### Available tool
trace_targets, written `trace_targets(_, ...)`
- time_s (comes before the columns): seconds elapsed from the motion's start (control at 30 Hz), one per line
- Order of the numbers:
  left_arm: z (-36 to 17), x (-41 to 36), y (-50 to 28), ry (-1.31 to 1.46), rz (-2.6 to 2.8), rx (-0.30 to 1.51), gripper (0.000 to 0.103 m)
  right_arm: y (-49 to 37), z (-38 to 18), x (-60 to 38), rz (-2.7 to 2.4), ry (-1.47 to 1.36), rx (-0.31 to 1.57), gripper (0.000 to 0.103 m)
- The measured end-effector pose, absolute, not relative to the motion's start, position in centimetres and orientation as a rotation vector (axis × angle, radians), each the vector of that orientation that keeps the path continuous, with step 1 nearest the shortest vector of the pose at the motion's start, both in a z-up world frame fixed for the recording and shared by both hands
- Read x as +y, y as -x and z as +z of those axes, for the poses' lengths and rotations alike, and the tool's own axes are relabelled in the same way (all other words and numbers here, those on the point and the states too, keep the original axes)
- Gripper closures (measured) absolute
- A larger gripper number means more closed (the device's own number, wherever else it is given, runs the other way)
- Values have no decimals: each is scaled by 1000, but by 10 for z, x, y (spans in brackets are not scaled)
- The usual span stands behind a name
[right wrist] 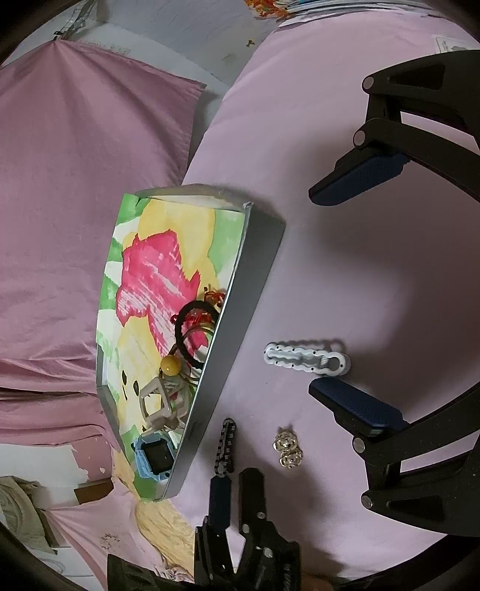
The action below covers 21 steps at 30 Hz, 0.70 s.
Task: Organize jewelry
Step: 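Grasp the black beaded bracelet with the left tool while the right tool grasps the white hair clip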
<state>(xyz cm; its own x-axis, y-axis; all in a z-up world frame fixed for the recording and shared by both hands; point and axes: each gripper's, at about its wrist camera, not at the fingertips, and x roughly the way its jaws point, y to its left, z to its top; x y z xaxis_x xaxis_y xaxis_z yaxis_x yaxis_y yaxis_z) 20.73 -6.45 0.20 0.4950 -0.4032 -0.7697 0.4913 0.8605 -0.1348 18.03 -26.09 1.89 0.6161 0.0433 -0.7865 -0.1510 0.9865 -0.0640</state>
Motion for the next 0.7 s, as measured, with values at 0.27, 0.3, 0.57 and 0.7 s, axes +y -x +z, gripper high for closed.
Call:
trace_targets(0.27,2,-63,-219,-118,-508,902,60,-175,15,-256,188,94,906,38)
trace_targets(0.3,1,-65,-220,-126,-507,903,60,-175,16,-255,200,90,904,40)
trace_targets(0.57,1,-83,-217,-166,-542,895,71,-170,15,-250,252,64,887,66)
trace_targets(0.7,1,-91,-209,-187,-562,894,75,-169,15,-250,257,54,881,68)
